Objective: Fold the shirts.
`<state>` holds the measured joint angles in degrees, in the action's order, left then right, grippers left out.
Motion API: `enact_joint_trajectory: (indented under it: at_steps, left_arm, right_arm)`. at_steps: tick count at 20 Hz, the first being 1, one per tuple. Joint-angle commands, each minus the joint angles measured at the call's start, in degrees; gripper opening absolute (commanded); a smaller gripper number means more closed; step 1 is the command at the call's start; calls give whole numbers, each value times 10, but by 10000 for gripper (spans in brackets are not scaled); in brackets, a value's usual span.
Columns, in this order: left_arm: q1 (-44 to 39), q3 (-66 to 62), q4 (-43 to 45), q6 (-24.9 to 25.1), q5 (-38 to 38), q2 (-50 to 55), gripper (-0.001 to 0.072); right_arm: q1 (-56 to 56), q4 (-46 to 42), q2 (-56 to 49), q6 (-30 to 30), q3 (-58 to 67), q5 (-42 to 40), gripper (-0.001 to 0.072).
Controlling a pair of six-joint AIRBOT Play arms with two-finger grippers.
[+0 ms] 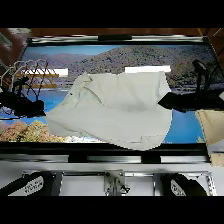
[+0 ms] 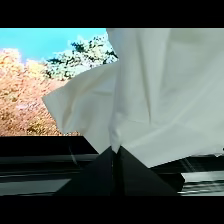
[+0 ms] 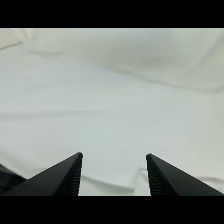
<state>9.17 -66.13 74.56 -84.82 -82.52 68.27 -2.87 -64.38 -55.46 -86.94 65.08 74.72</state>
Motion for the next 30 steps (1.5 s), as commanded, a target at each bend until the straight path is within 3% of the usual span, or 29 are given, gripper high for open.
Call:
enact_joint_trajectory:
  at_steps: [1, 13, 17, 21, 25, 30]
  left_arm:
    - [1, 0, 0, 4, 0, 0, 48]
    - [1, 0, 0, 16, 5, 0, 48]
    - [1, 0, 0, 16, 10, 0, 48]
    - [1, 0, 0, 16, 10, -1, 48]
    - [1, 0, -9, 16, 10, -1, 48]
    - [1, 0, -17, 16, 23, -1, 48]
  right_arm:
    - [1, -28, -64, -1, 61, -22, 589]
    - [1, -26, -142, -3, 63, -18, 593]
    - [-2, -20, -145, -23, 63, -67, 631]
    - [-47, 40, -174, -33, 78, -130, 631]
    - [-93, 30, -236, -36, 129, -177, 632]
    - [-96, -33, -320, -57, 138, -165, 631]
